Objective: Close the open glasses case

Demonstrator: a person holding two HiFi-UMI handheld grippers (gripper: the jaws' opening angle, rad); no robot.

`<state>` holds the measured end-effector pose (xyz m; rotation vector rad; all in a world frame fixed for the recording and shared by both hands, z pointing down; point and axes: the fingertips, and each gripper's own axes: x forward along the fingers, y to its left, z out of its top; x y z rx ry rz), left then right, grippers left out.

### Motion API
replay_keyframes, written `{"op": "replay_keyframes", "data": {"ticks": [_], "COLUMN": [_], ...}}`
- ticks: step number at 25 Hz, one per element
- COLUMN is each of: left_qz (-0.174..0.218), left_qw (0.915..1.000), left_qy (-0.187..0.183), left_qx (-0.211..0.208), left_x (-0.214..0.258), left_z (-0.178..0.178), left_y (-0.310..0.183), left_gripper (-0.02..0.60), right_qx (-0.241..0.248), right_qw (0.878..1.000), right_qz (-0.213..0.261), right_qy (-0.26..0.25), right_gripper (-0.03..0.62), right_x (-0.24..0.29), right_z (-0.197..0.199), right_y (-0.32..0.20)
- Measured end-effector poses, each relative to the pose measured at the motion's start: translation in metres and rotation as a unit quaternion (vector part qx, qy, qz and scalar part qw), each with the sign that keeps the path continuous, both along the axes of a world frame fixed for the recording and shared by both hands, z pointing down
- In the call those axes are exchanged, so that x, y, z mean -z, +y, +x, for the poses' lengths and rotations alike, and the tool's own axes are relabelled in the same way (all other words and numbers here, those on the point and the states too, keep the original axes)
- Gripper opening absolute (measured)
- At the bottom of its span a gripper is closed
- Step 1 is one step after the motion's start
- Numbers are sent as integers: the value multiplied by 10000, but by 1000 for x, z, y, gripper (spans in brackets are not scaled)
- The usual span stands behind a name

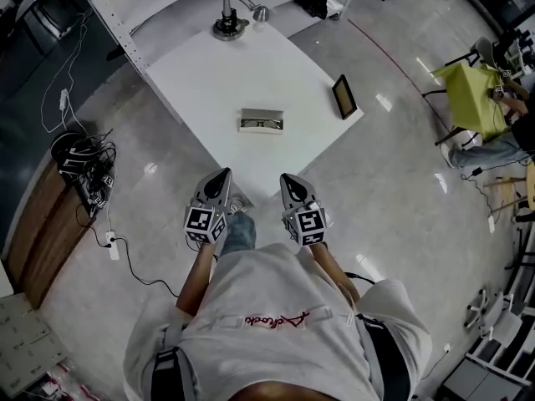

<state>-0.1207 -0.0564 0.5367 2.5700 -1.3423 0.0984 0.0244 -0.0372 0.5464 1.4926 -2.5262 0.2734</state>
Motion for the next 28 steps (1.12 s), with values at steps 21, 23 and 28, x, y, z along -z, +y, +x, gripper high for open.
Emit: {"op": "replay_keyframes", "data": {"ticks": [21, 23, 28], "left_qz": [-443, -490, -618], "left_qw": [9959, 9950, 9932], "left_qy": [125, 132, 148], "left_qx": [-773, -858, -975], "left_x": [-25, -28, -36], "left_z": [-23, -18, -10], "left_y": [-128, -132, -134], "left_gripper": [25, 25, 25], "right_qx": [-693, -750, -843], "right_qw": [9974, 9969, 9957], "right_qz": [-176, -205, -370], "right_qy": [98, 98, 121], "right_gripper": [14, 14, 14], "right_x": [-2, -4, -11], "right_z": [-30, -29, -22], "right_y": [-125, -128, -124]}}
